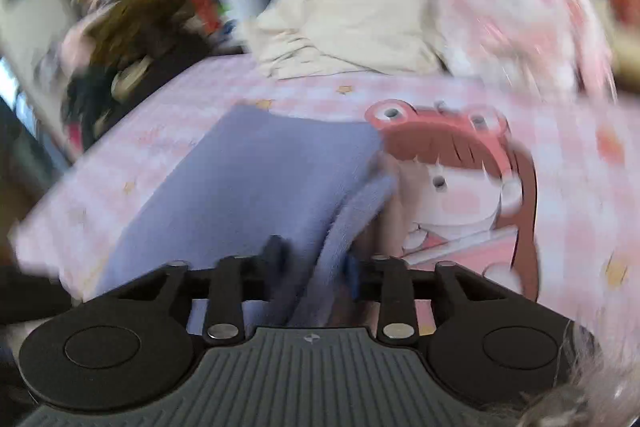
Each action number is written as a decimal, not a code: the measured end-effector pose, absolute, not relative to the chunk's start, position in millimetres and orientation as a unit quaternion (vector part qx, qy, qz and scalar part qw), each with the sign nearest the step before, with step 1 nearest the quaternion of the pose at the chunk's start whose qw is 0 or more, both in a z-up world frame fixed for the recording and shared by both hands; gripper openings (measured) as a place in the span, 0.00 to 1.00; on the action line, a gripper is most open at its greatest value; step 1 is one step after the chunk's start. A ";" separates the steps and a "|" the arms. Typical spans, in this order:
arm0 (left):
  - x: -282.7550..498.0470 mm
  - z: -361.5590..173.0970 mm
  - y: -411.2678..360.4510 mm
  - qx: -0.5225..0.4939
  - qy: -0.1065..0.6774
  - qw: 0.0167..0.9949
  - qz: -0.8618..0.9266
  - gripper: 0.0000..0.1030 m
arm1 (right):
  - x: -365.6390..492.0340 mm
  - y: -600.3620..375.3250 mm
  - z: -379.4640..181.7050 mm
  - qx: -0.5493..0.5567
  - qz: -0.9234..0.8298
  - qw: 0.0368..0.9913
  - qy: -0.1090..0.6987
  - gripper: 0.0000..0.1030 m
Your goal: Fold clothes
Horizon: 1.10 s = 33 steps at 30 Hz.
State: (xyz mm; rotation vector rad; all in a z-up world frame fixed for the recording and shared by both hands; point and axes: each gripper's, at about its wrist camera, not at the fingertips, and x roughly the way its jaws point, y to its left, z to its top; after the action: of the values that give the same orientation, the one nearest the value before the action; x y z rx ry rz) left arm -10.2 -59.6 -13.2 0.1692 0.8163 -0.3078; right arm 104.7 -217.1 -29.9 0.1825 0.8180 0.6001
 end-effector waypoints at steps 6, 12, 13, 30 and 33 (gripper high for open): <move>-18.4 6.2 -36.3 0.031 0.378 0.915 -0.142 0.28 | 99.2 -251.3 -30.8 0.203 0.287 0.817 0.457 0.48; -9.9 7.4 -28.0 0.025 0.369 0.922 -0.117 0.28 | 73.7 -258.9 -30.6 0.231 0.296 0.791 0.484 0.53; -6.2 4.6 -30.7 0.035 0.374 0.920 -0.114 0.28 | 69.7 -257.1 -28.8 0.225 0.298 0.794 0.479 0.35; -3.7 -10.3 -38.8 0.064 0.391 0.910 -0.117 0.28 | 47.6 -250.1 -36.3 0.156 0.267 0.841 0.443 0.15; -7.2 -3.4 -37.8 0.056 0.380 0.918 -0.102 0.38 | 44.6 -248.8 -31.3 0.147 0.262 0.845 0.442 0.18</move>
State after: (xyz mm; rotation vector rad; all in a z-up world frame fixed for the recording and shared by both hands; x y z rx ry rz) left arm -7.2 -37.8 -3.4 0.1148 0.7819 -0.2098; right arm 44.6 -248.8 -31.3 0.3105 0.9335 0.5530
